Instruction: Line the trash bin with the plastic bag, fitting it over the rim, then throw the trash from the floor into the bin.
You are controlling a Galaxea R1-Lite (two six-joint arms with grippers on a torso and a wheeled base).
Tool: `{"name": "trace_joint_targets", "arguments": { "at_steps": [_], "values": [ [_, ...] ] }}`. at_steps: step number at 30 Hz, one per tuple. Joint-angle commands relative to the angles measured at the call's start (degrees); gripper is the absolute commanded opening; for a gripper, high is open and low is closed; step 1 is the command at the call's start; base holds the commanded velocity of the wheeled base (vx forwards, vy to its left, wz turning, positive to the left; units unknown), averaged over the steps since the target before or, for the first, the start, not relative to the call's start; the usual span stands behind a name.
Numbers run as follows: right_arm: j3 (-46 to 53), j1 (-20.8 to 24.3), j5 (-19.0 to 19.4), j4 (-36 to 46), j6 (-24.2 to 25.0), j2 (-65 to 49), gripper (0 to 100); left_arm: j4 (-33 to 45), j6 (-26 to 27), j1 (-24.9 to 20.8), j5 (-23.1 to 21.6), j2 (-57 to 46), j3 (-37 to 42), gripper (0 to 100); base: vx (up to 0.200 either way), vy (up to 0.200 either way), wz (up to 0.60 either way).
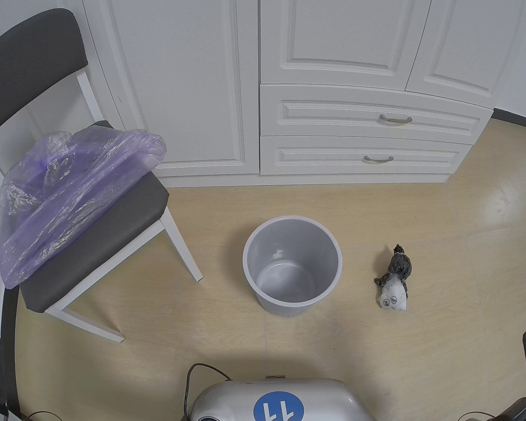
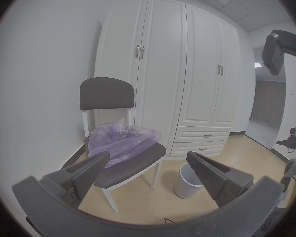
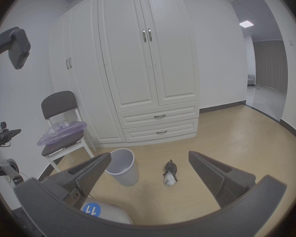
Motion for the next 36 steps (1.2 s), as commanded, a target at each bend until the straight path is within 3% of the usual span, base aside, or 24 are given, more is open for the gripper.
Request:
{"name": "trace_joint_targets", "arguments": {
  "at_steps": [1,3,7,12,13,15,18,19,20,22,26,29,33,36],
  "values": [
    [-10.1,-0.1,0.1,0.9,0.5,18.7,100,4.3,4.0,-2.2,1.5,19.8,-10.4,100,0.000,0.000,0.00],
    [-12.6,-0.1,0.1,0.8,0.9,23.2,100,1.5,7.6,-1.9,2.4,26.2,-10.9,100,0.000,0.000,0.00],
    [-14.8,-0.1,0.1,-2.7,2.4,31.0,100,-7.1,10.0,1.0,5.1,36.8,-11.1,100,0.000,0.000,0.00],
    [-14.9,0.0,-0.2,-13.8,2.7,43.1,100,-23.9,13.5,14.8,5.8,57.7,-13.7,100,0.000,0.000,0.00],
    [-15.0,0.0,-0.3,-14.2,2.7,43.4,100,-24.5,13.7,15.2,5.7,58.3,-13.8,100,0.000,0.000,0.00],
    [-15.2,0.5,-2.9,-20.6,2.7,49.2,100,-37.9,15.9,22.1,5.4,70.3,-14.6,100,0.000,0.000,0.00],
    [-15.7,1.7,-6.7,-24.3,2.6,52.8,100,-46.9,16.5,27.1,0.8,75.4,-13.3,100,0.000,0.000,0.00],
    [-15.7,2.0,-6.9,-24.5,2.6,53.0,100,-47.1,16.6,27.2,0.4,75.5,-13.1,100,0.000,0.000,0.00],
    [-16.1,3.7,-8.3,-24.9,2.6,54.1,100,-47.5,16.7,28.3,-3.9,75.1,-11.6,100,0.000,0.000,0.00],
    [-17.3,5.7,-9.7,-24.4,2.7,55.0,100,-47.5,16.8,28.0,-7.2,73.6,-9.4,100,0.000,0.000,0.00],
    [-17.0,9.0,-12.0,-24.3,2.8,56.2,100,-47.5,18.6,27.0,-7.4,72.1,-6.1,100,0.000,0.000,0.00],
    [-14.5,13.1,-15.9,-24.1,3.7,56.3,100,-47.3,23.3,28.4,-7.2,73.4,-5.3,100,0.000,0.000,0.00],
    [-14.1,14.2,-16.5,-24.7,4.0,57.7,100,-46.0,27.8,31.2,-7.7,74.5,-3.7,100,0.000,0.000,0.00],
    [-14.2,15.2,-16.5,-24.4,4.2,57.8,100,-44.4,28.1,31.1,-7.9,74.3,-3.7,100,0.000,0.000,0.00]
  ]
}}
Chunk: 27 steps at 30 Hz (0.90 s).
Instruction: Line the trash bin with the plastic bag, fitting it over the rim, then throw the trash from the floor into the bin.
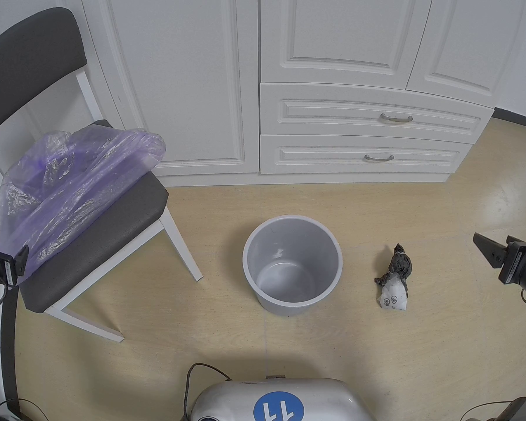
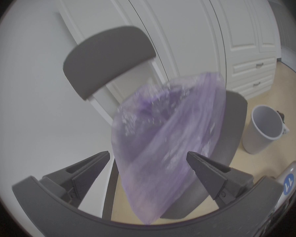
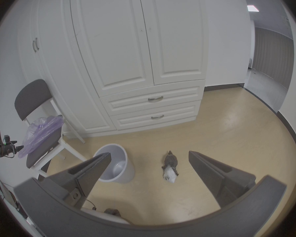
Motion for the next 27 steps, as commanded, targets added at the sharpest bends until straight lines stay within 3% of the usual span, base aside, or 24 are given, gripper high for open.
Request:
{"name": "trace_joint_targets", "arguments": {
  "at_steps": [1,11,16,24,27],
  "values": [
    [0.5,2.0,-0.2,0.1,0.4,2.3,100,1.2,0.4,1.3,-0.2,1.7,1.0,100,0.000,0.000,0.00],
    [0.8,2.3,-0.5,0.5,1.0,2.0,100,1.7,0.6,0.8,-0.3,0.5,1.7,100,0.000,0.000,0.00],
    [0.9,2.3,-0.5,0.7,0.9,1.6,100,2.7,1.0,-0.5,-0.3,-4.9,3.8,100,0.000,0.000,0.00],
    [0.8,3.3,-0.4,3.5,0.8,1.9,100,15.4,10.3,-1.8,0.4,-12.9,4.9,100,0.000,0.000,0.00],
    [1.0,3.6,-0.4,3.5,0.9,2.2,100,16.9,10.7,-1.5,1.3,-12.7,3.7,100,0.000,0.000,0.00]
  ]
}}
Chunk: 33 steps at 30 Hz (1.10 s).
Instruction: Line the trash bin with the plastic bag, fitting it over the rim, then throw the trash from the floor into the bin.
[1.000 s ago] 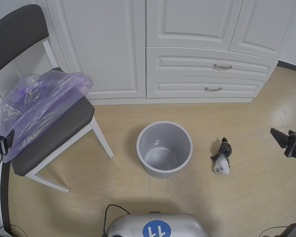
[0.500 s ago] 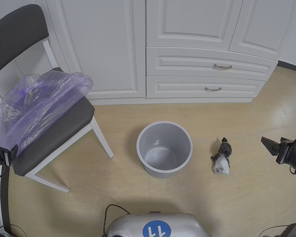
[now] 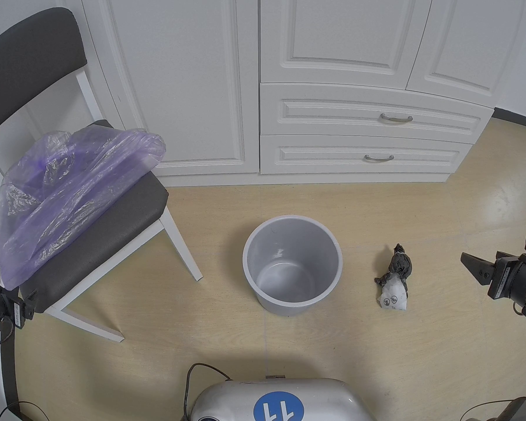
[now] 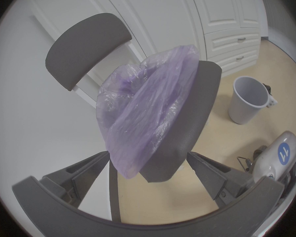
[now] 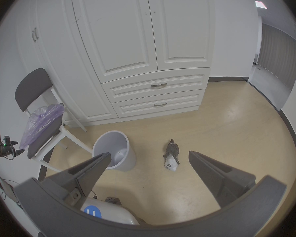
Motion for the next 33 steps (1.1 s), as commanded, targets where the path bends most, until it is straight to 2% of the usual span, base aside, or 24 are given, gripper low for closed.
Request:
{"name": "trace_joint_targets", "arguments": {
  "at_steps": [1,5,6,12,29,33],
  "values": [
    [0.2,0.7,0.0,0.2,0.0,0.3,100,1.4,0.8,0.2,1.4,-3.3,-1.1,100,0.000,0.000,0.00],
    [0.4,0.7,0.0,0.1,0.0,0.8,100,1.4,0.3,1.0,1.5,-0.9,-2.2,100,0.000,0.000,0.00],
    [0.6,0.8,0.1,0.2,-0.1,0.9,100,0.8,0.3,5.2,0.7,3.3,-3.9,100,0.000,0.000,0.00],
    [0.8,0.8,0.6,0.2,-0.1,1.0,100,0.7,0.8,10.3,-3.1,6.8,-6.3,100,0.000,0.000,0.00],
    [0.9,0.7,0.7,0.1,0.1,1.6,100,-0.3,0.8,11.9,-3.6,13.8,-9.4,100,0.000,0.000,0.00],
    [0.9,0.8,0.7,-0.1,0.0,1.6,100,-5.1,-0.1,12.1,-3.7,16.6,-9.6,100,0.000,0.000,0.00]
  ]
}}
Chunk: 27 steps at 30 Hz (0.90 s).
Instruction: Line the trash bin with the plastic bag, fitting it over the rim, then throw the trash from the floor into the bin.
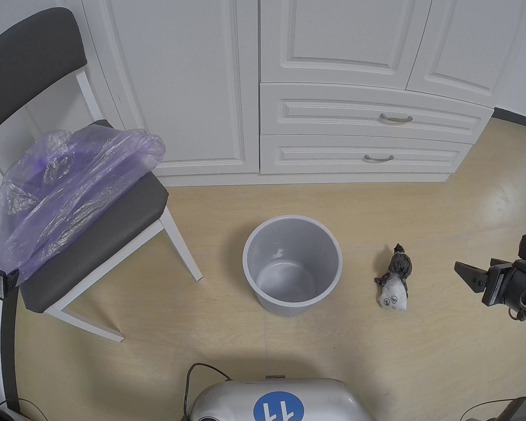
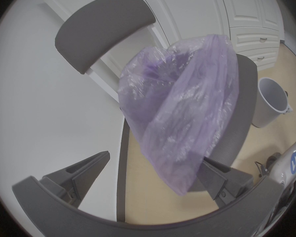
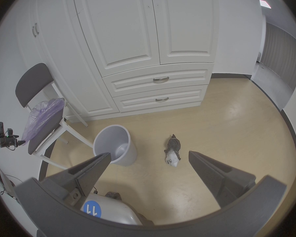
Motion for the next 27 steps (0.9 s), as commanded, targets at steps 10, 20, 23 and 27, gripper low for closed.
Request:
{"name": "trace_joint_targets", "arguments": {
  "at_steps": [10,20,23,27],
  "values": [
    [0.5,1.6,-0.1,-0.4,-0.1,-0.6,100,-20.7,-6.2,1.1,-0.1,12.6,-1.2,100,0.000,0.000,0.00],
    [0.5,2.2,-0.1,-0.5,0.0,-0.8,100,-26.2,-8.0,1.1,-0.3,14.7,-0.7,100,0.000,0.000,0.00],
    [0.5,2.2,-0.1,-0.6,0.0,-0.7,100,-26.2,-7.7,1.1,-0.5,14.3,-0.3,100,0.000,0.000,0.00],
    [0.5,2.7,-0.1,-0.6,0.0,-0.8,100,-26.2,-7.5,0.9,-0.4,15.0,-0.5,0,0.000,0.000,0.00]
  ]
}}
